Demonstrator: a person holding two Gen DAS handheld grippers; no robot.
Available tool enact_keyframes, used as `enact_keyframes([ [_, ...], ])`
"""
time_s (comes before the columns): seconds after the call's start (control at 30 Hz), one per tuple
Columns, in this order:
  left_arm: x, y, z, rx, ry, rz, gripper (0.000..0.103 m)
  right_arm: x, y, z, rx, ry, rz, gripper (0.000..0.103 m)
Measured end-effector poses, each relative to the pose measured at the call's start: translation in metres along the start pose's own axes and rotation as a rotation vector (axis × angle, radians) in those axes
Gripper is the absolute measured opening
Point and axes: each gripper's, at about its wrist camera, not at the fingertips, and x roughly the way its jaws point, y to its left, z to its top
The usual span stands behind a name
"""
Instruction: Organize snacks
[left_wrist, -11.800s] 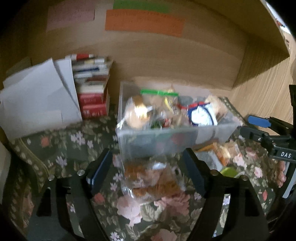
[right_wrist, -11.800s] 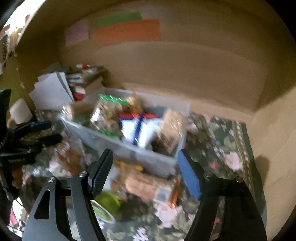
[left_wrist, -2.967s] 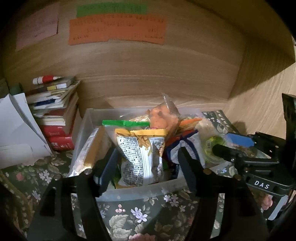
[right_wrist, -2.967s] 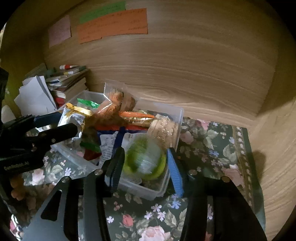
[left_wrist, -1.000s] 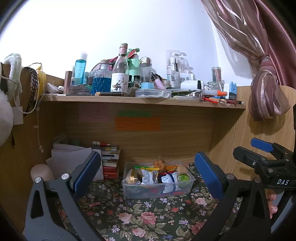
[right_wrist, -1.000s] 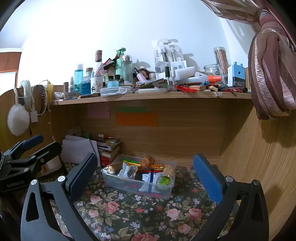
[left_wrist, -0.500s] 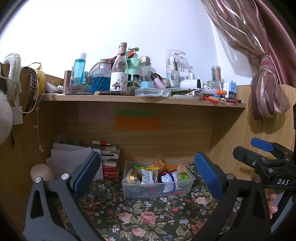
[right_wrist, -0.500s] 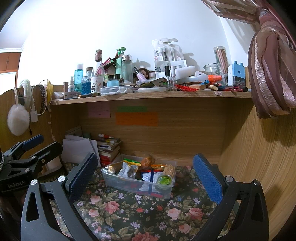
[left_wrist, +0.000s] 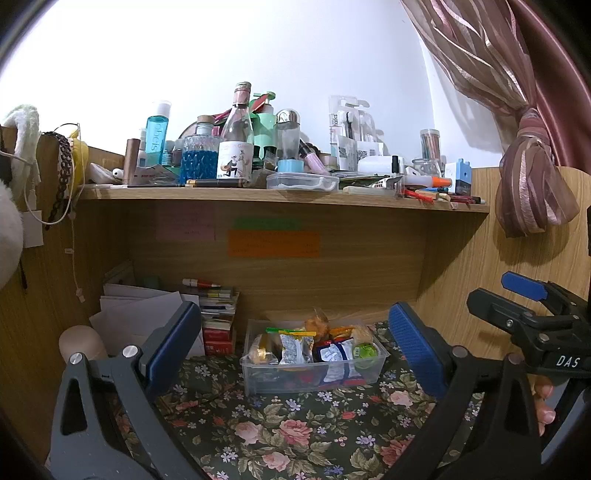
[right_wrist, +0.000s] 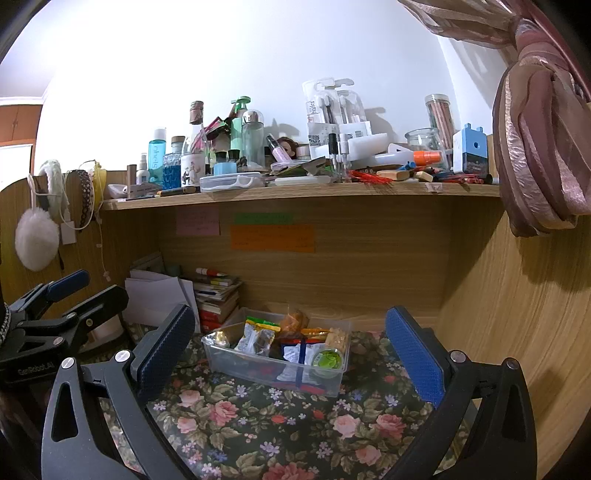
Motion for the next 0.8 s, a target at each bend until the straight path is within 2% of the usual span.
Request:
enact_keyframes([
  [0.8,0.0023,0.0050,0.0004,0.000,0.009,-0.037,0.103,-0.0001,0.0010,-0.0005,-0.001,-0.001,-0.003,0.103],
])
